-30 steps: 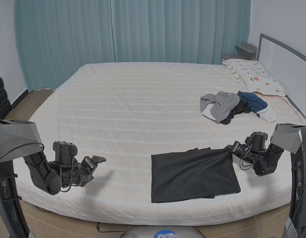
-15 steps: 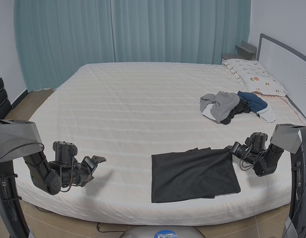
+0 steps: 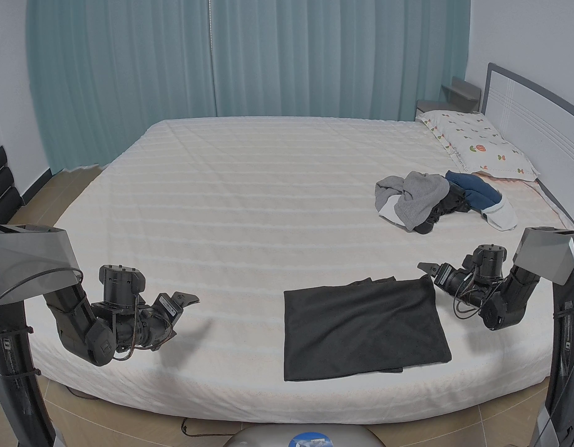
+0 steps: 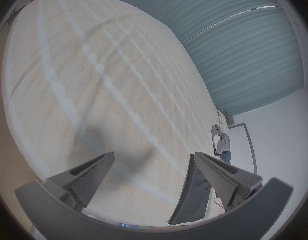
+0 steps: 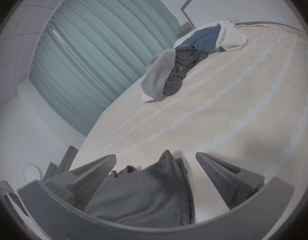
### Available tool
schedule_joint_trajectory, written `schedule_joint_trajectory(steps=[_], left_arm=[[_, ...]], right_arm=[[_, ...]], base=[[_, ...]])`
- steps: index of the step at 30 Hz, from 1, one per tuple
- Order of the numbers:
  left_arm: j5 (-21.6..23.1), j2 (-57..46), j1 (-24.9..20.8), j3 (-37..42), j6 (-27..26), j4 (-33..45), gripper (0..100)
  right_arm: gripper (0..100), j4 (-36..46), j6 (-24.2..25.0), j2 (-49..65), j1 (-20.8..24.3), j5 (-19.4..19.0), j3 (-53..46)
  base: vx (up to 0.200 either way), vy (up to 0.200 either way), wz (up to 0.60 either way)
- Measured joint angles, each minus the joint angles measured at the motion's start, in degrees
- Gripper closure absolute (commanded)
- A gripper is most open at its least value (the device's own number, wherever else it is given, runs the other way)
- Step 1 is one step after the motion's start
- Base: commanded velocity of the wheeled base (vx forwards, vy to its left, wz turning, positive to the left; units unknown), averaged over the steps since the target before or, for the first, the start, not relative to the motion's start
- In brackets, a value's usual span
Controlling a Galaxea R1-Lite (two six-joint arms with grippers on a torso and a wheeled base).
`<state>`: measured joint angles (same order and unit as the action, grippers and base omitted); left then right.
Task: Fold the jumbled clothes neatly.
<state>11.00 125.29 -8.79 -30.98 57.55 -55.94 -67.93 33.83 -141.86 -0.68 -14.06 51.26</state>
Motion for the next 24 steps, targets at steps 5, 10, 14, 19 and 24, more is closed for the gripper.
schedule_joint_trajectory(steps=[5, 10, 14, 19, 24], left_arm=[[-0.02, 0.0, -0.13, -0.05, 0.0, -0.02, 0], [-0.02, 0.0, -0.24, -0.11, 0.01, 0.0, 0], [0.0, 0.0, -0.24, -0.11, 0.04, -0.02, 0], [0.0, 0.0, -0.24, -0.11, 0.04, -0.02, 0], [0.0, 0.01, -0.28, -0.11, 0.0, 0.0, 0]], right_arm=[[0, 0.98, -0.04, 4.22, -0.33, -0.04, -5.16], [0, 0.66, -0.35, 9.09, -1.63, -2.08, -15.3], [0, -0.22, -1.15, 12.24, -2.89, -6.03, -23.63], [0, -1.16, -7.53, 13.89, -4.28, -9.64, -30.37], [0, -2.24, -9.78, 12.75, -4.8, -10.68, -31.67]], base=[[0.0, 0.0, 0.0], [-0.12, 0.0, 0.0], [-0.15, 0.0, 0.0], [0.0, 0.0, 0.0], [0.0, 0.0, 0.0]])
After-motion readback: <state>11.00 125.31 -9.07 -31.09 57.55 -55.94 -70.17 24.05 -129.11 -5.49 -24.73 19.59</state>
